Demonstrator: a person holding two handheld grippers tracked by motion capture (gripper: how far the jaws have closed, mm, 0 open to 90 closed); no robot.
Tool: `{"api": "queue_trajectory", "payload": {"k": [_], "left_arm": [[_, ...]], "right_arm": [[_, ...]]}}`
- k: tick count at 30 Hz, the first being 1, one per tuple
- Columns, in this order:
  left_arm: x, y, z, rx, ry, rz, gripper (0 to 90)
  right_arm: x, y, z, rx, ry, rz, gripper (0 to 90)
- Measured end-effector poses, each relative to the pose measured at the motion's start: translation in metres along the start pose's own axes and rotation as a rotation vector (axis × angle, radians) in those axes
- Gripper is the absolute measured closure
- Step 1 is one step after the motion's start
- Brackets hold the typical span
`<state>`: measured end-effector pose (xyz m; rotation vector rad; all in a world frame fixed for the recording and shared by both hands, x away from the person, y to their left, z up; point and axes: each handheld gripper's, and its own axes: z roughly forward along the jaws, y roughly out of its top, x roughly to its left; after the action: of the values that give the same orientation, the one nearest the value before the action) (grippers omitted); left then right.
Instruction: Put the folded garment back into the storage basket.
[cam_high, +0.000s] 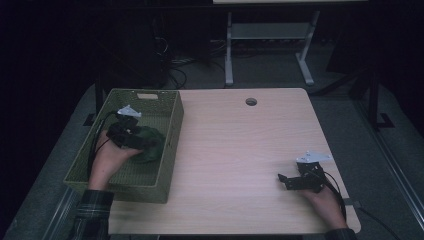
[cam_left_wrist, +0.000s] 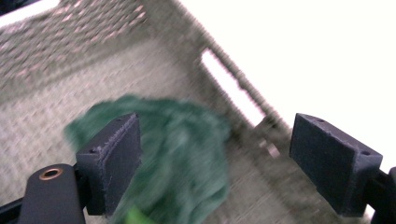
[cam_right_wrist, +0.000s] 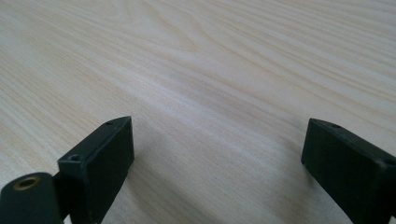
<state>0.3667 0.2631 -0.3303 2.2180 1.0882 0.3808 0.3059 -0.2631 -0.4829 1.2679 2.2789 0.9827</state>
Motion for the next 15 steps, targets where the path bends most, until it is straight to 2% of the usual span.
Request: {"api": "queue_trajectory", "payload": {"k": [8, 11, 12, 15], "left_arm": [[-0.029, 0.022, 0.009, -0.041, -0.051, 0.04, 16.3], [-0.044, 0.028, 0.015, -0.057, -0.076, 0.055, 16.4], [-0.044, 0.028, 0.015, -0.057, -0.076, 0.055, 16.5], [-0.055, 0.031, 0.021, -0.063, -0.094, 0.06, 16.5]], "right_arm": [[0.0, 0.0, 0.0, 0.001, 0.0, 0.001, 8.9], [0.0, 0.0, 0.0, 0.001, -0.001, 0.001, 8.9], [0.0, 0.0, 0.0, 0.001, -0.001, 0.001, 8.9], [0.0, 0.0, 0.0, 0.0, -0.001, 0.001, 8.9]]}}
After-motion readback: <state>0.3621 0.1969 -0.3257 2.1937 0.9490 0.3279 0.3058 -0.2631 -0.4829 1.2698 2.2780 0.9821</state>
